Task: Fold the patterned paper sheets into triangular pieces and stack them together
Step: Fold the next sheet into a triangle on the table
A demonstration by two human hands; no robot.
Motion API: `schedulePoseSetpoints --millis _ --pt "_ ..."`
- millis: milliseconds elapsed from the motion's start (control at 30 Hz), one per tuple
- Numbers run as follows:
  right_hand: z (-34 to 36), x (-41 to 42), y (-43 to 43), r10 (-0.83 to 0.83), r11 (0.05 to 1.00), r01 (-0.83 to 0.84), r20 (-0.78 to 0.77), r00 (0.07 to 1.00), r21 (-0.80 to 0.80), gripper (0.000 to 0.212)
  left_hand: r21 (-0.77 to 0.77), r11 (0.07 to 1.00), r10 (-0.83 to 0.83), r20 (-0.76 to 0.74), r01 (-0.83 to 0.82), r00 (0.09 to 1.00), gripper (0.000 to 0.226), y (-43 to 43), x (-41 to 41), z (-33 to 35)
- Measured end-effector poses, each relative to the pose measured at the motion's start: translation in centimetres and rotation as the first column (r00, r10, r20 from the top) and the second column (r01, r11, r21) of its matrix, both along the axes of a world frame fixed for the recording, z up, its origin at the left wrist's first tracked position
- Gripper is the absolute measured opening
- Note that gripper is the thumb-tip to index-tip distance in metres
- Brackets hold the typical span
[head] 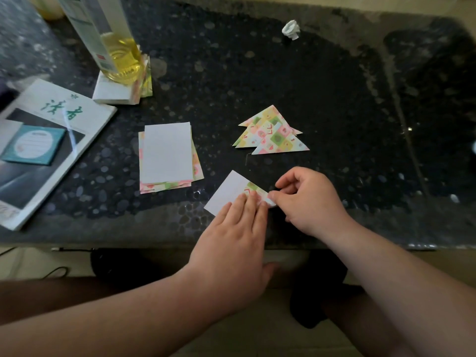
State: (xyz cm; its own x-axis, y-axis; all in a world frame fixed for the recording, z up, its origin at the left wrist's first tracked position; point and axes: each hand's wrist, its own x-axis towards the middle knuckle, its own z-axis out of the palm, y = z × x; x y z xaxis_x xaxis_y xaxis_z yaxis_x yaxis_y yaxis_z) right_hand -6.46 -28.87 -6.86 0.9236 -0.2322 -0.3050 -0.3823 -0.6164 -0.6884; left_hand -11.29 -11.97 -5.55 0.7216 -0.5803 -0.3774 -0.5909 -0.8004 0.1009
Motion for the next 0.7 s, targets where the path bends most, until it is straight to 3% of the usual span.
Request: schedulePoseSetpoints --millis 333,700 --pt "0.7 0.1 0.1 0.023 0.999 -0.025 -0.039 0.999 -0.042 0.018 -0.024 1.000 0.005 0.035 -0.004 0.999 0.095 -0.1 0.2 0.1" --pt "3.0 0.7 -3.5 0.120 0.986 -0.151 -0.311 0.943 -0.077 0.014 0.030 1.000 -0.011 0.098 0.008 0.995 0.094 -1.6 0.1 0.1"
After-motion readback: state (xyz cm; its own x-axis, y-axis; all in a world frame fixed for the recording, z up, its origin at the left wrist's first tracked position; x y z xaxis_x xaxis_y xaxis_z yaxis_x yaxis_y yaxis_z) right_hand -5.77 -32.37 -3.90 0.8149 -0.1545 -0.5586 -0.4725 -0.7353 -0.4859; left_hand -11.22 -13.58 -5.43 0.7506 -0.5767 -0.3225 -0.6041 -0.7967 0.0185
